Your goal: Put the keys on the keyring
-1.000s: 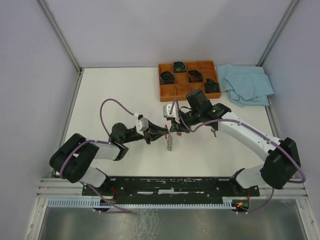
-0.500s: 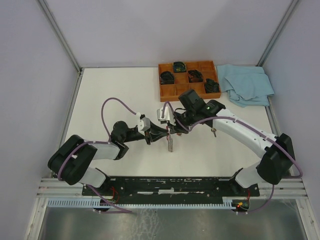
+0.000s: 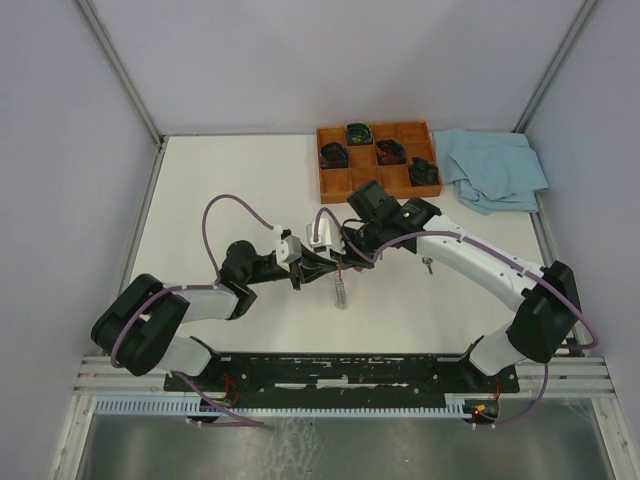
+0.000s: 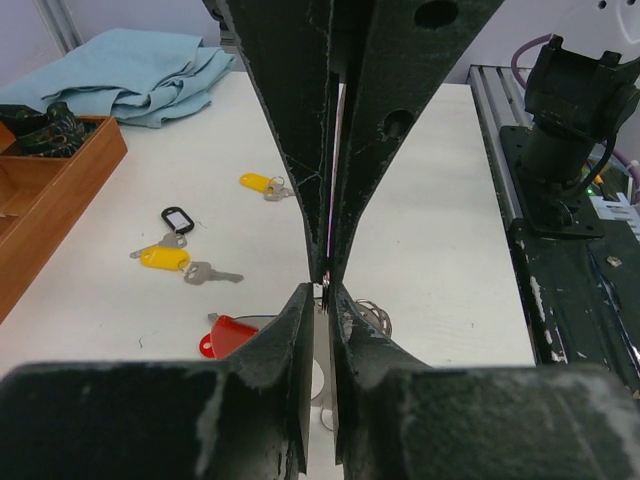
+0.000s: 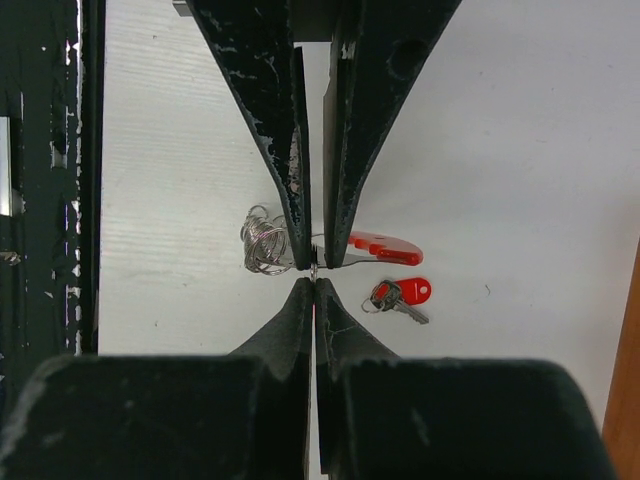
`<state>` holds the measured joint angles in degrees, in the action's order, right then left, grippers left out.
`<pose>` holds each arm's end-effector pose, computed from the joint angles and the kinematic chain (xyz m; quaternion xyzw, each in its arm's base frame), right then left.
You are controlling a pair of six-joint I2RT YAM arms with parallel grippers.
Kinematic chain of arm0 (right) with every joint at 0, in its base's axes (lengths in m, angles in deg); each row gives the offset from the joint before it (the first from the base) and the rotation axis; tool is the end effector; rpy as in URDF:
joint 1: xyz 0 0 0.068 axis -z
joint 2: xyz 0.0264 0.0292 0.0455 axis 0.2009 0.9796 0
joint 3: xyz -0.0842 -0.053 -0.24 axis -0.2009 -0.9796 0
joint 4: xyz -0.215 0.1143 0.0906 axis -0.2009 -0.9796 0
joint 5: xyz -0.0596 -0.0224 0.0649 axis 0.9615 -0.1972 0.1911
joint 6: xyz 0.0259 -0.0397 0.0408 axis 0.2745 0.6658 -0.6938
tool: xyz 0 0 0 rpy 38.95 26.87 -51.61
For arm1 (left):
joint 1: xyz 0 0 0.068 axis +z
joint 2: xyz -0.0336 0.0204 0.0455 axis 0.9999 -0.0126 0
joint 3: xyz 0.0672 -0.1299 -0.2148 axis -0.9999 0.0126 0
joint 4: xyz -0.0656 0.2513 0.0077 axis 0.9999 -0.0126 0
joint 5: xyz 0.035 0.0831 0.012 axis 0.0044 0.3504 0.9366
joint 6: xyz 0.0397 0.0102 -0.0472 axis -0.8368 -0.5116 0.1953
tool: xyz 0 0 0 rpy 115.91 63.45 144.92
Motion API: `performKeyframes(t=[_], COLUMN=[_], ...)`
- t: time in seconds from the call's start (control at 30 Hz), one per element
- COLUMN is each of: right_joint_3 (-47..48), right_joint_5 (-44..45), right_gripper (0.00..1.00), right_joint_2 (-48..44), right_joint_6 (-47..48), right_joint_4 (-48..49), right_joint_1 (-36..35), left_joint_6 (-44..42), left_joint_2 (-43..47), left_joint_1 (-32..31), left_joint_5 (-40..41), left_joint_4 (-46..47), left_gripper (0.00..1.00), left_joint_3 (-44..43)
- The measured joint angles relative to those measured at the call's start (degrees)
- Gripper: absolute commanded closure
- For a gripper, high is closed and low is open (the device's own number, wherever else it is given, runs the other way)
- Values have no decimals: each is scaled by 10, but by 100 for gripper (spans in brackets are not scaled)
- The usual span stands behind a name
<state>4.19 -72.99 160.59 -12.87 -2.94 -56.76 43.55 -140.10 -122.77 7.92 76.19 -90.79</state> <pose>0.2093 0.2421 0.2754 -0.6880 0.6344 0.2410 0.2570 0.1933 -0.1707 0.1880 0.4577 0.5035 -0.4672 0.5646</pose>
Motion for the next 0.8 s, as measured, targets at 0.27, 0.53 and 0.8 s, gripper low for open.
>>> performKeyframes(t=[0.27,0.53,0.8], right_joint_3=[9,12,18], right_joint_5=[13,13,15], right_gripper=[99,99,99], right_joint_2=[2,3,9], right_joint_6=[1,1,1], right_joint_4=[-9,-14,-19], right_joint_1=[-6,-9,-13], left_joint_6=[-9,-21,-21], left_joint_2=[9,13,13], left_joint_1=[0,-4,-7], left_joint_5=[-1,0,1], left_joint_4=[-17,-51,-57], left_gripper=[84,82,81], left_joint_3=[-1,-2,-6])
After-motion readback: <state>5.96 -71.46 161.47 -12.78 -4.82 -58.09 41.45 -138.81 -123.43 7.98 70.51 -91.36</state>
